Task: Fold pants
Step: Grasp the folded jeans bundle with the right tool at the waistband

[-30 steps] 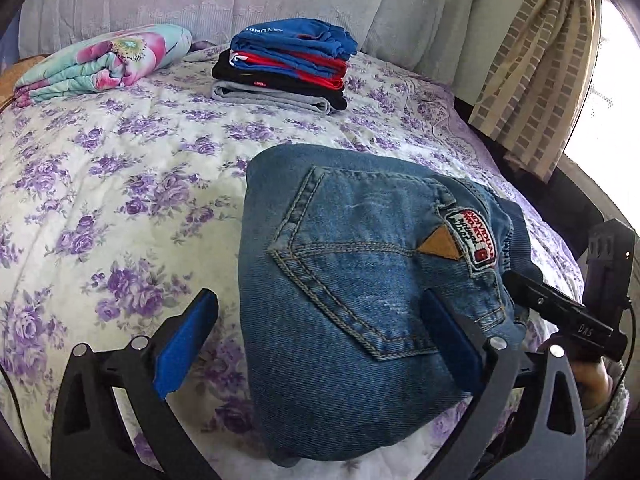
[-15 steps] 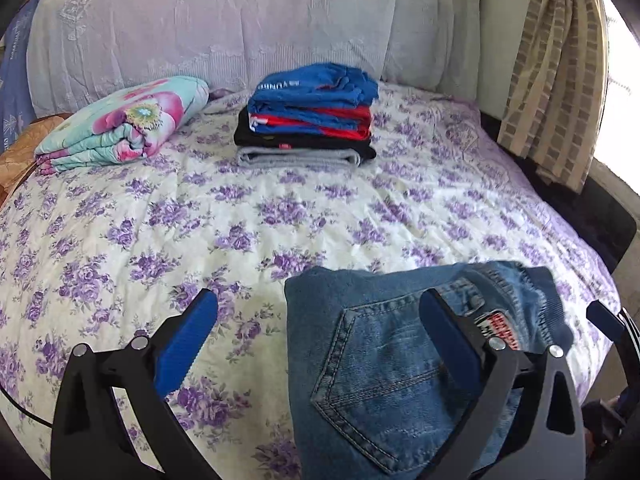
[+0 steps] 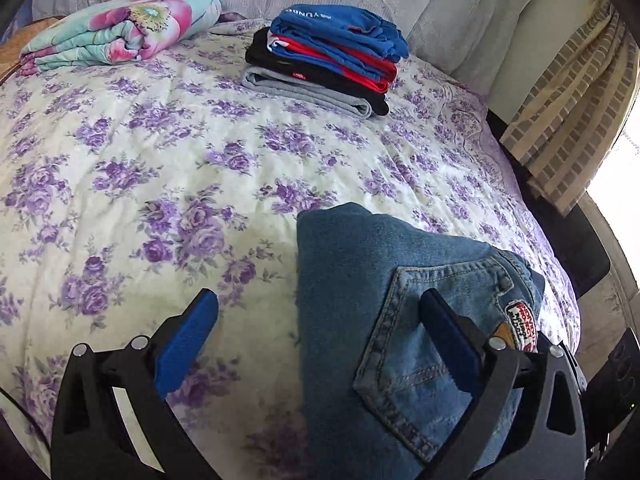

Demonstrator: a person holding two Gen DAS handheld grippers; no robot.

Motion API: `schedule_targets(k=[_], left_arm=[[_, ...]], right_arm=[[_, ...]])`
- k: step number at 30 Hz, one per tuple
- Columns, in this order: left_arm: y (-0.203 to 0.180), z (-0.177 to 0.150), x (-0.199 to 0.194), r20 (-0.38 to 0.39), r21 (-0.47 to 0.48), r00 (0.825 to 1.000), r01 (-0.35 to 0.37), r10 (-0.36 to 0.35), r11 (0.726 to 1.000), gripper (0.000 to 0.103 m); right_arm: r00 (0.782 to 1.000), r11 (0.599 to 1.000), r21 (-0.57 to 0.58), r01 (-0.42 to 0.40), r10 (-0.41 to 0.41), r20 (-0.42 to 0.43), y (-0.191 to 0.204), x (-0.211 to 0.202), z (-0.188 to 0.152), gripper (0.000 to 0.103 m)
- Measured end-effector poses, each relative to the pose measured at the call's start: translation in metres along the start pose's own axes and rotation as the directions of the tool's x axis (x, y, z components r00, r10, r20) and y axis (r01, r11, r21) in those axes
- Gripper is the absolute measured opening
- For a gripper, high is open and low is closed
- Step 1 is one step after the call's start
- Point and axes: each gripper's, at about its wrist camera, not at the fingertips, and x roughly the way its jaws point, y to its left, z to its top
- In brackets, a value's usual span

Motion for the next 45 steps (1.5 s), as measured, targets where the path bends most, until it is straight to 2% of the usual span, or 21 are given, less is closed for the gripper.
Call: schedule_targets(k=[4,6,8,10,13,16,18,23,28,30,31,33,37,40,45], left_arm=[[0.011,-0.009,-0.022,0.011,-0.003,1.0,0.012,-0.012,1.0,0.098],[0.015,-0.015,-0.026,-0.002,-0.013,0.999,0.038,-0.038,0.999,0.098],[0.018,-0.022,-0.026,-0.022,-0.025,0.997,0.073,-0.073,0.997,0.098],[0.016,-0.028,-0.02,-0.047,-0.027,0.994,0.099,-0.1,0.995,0.098],[0.015,-0.031,-0.012,-0.066,-0.041,0.989,0.13,-0.133,0.991,0.098],[0.015,-0.029,-0.003,-0.095,-0.065,0.98,0.169,-0.174,0.984,0.098],[0.012,-0.028,0.002,-0.104,-0.05,0.98,0.165,-0.169,0.985,0.099],[0.003,-0.024,0.013,-0.127,-0.03,0.976,0.174,-0.176,0.984,0.099],[-0.008,-0.031,0.018,-0.105,-0.022,0.979,0.173,-0.174,0.985,0.099],[-0.008,-0.033,0.017,-0.102,-0.025,0.978,0.179,-0.181,0.984,0.099],[-0.007,-0.035,0.016,-0.101,-0.027,0.978,0.183,-0.185,0.983,0.099],[-0.008,-0.037,0.015,-0.092,-0.021,0.98,0.177,-0.178,0.984,0.099],[-0.018,-0.038,0.013,-0.08,0.006,0.992,0.103,-0.102,0.995,0.099],[-0.026,-0.041,0.009,-0.04,0.029,0.999,0.035,-0.034,0.999,0.099],[-0.036,-0.046,0.001,0.026,0.072,0.999,-0.048,0.046,0.996,0.099]], right_arm=[[1.0,0.998,0.059,-0.014,0.013,0.009,-0.014,-0.018,0.006,0.099],[0.999,0.991,0.125,-0.038,0.036,0.018,-0.028,-0.026,0.007,0.099],[0.999,0.974,0.222,-0.048,0.051,-0.008,-0.047,-0.025,0.005,0.099],[0.994,0.932,0.356,-0.065,0.092,-0.06,-0.068,-0.016,0.001,0.099],[0.974,0.835,0.532,-0.143,0.215,-0.075,-0.092,0.002,-0.005,0.099],[0.967,0.8,0.577,-0.163,0.246,-0.068,-0.099,0.015,-0.002,0.099],[0.96,0.787,0.596,-0.161,0.264,-0.09,-0.101,0.026,-0.001,0.099],[0.951,0.828,0.546,-0.123,0.256,-0.174,-0.09,0.047,0.006,0.1],[0.952,0.855,0.5,-0.137,0.254,-0.173,-0.079,0.056,0.007,0.099],[0.954,0.862,0.485,-0.148,0.253,-0.16,-0.075,0.056,0.006,0.095],[0.952,0.86,0.485,-0.158,0.263,-0.156,-0.074,0.055,0.005,0.085],[0.955,0.867,0.472,-0.16,0.257,-0.148,-0.072,0.051,0.002,0.082],[0.961,0.873,0.459,-0.166,0.247,-0.121,-0.073,0.05,-0.002,0.081],[0.965,0.875,0.455,-0.165,0.238,-0.109,-0.074,0.049,-0.003,0.081],[0.965,0.876,0.454,-0.164,0.237,-0.108,-0.075,0.05,-0.003,0.082]])
